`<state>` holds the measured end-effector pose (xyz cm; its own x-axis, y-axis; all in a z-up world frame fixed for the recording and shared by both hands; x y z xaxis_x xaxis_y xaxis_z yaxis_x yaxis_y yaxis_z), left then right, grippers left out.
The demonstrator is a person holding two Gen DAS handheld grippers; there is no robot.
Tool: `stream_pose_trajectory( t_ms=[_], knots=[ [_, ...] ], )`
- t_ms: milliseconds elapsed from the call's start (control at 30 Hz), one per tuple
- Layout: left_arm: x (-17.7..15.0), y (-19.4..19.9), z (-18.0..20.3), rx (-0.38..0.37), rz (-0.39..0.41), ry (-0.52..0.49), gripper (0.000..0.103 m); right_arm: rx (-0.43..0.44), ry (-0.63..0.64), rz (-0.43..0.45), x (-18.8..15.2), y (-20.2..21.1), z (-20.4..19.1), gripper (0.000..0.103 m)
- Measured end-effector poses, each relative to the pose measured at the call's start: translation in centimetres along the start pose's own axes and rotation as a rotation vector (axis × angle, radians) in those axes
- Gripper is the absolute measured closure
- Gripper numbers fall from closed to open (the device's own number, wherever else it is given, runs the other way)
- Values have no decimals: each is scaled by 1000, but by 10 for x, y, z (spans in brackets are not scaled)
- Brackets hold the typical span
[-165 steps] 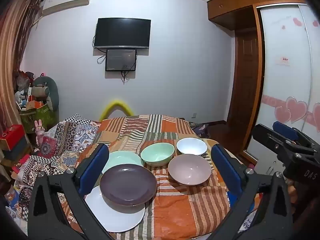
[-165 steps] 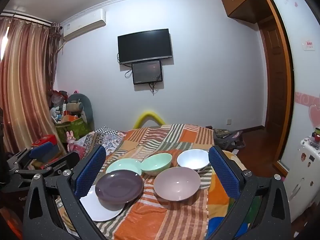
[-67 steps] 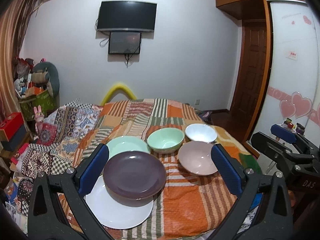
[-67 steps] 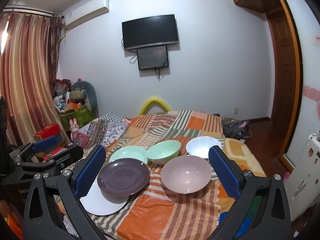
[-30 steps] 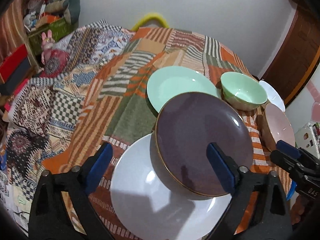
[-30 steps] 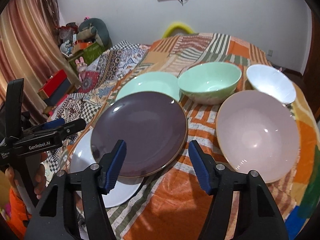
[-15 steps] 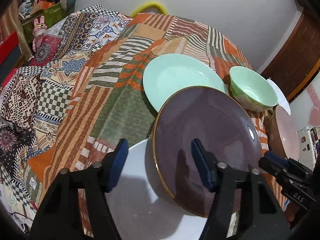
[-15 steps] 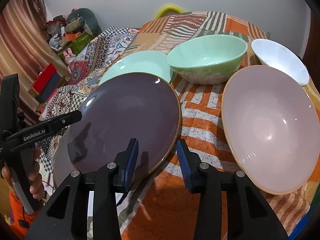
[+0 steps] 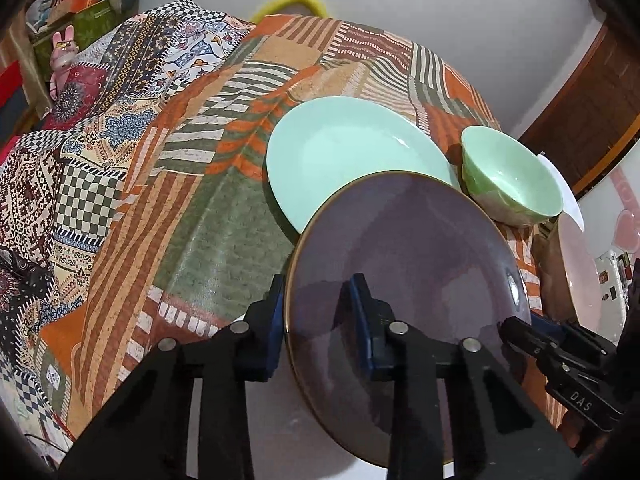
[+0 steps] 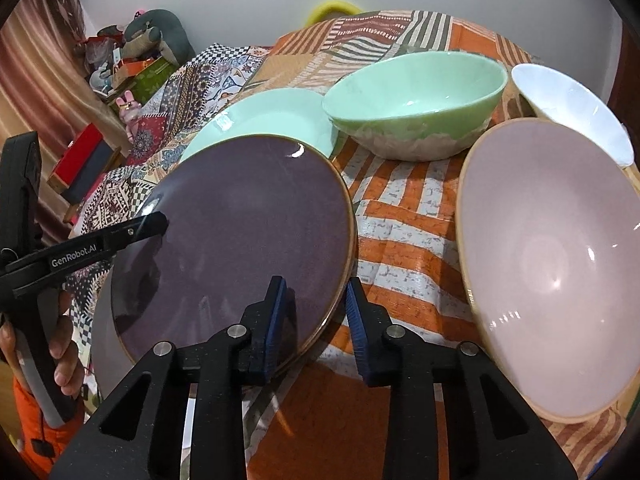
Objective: Organize plates and bowls
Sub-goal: 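Close both tools on the purple plate rim and lift it off the white plate, then carry the purple plate with both tools and lower it beside the white plate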
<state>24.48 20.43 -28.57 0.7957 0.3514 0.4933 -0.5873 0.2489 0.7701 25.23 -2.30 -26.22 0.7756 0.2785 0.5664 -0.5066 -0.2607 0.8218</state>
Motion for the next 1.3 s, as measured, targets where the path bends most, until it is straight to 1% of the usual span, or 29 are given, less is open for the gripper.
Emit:
stream_pose_trajectory(
  t_ms=[367, 700, 1000, 1300],
  knots=[
    [-7, 6, 1, -16, -11, 3, 72, -17, 14, 22, 0, 6, -2, 79],
    [-17, 20, 14, -26, -10, 5, 72, -9, 0, 61, 1, 23, 3, 79],
    [-23, 47, 30, -34, 24, -7, 72, -14, 6, 109, -1, 46, 0, 79],
    [-31, 79, 54, -41, 61, -45, 72, -12, 6, 164, -5, 77, 3, 79]
  ],
)
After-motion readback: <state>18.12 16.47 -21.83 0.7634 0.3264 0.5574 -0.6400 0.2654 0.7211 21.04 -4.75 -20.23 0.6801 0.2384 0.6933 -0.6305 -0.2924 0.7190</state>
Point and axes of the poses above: each gripper's, at about its wrist camera, not at the fingertips, and y roughly against the way its jaws point, z to its right, x to its top, the point moved 5 cm from there along -y, roughly the way its jaws point, and after that the axes turned 10 degrees about -x, right-handed, at the moved point
